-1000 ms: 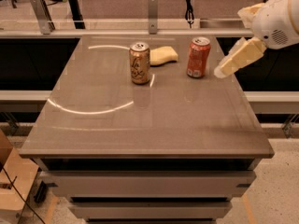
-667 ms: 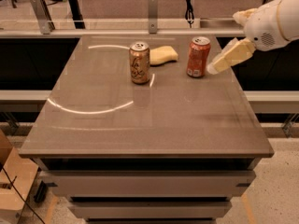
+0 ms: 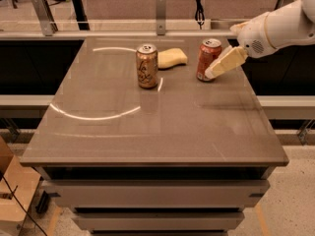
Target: Pick coke can
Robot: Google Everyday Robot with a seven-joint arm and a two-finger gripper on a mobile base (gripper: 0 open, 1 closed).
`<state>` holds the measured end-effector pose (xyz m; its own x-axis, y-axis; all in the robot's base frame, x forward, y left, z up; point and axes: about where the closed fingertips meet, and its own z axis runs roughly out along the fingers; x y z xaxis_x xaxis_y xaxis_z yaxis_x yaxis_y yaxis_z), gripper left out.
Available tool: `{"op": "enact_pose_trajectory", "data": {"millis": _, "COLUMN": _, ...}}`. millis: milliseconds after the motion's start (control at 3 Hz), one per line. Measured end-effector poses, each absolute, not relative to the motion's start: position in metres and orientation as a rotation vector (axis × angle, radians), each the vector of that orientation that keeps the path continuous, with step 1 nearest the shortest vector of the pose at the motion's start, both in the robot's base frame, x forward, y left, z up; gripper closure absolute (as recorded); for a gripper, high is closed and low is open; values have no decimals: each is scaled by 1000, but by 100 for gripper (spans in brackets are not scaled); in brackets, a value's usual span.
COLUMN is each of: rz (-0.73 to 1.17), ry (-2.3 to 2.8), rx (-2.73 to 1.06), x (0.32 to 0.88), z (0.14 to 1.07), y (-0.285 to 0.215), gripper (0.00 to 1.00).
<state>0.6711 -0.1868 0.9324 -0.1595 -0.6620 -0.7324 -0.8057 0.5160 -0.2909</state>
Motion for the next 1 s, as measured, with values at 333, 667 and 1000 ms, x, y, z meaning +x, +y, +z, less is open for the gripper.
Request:
{"op": "enact_pose_trajectory", "data": {"millis": 333, "rz": 271, "ry": 1925, "rx": -1178, "x": 693, "z": 909, "y": -182, "gripper": 0}}
{"op": "enact_pose_trajectory", "data": {"millis": 667, "rz": 355, "ry": 1951, "rx": -1128, "x": 711, "z": 890, "y": -179, "gripper": 19}}
{"op": "enact_pose_trajectory", "data": {"millis": 1000, "rz": 424, "ry": 1943, "rx": -1094, "x": 722, "z": 884, "y": -176, "gripper": 42}}
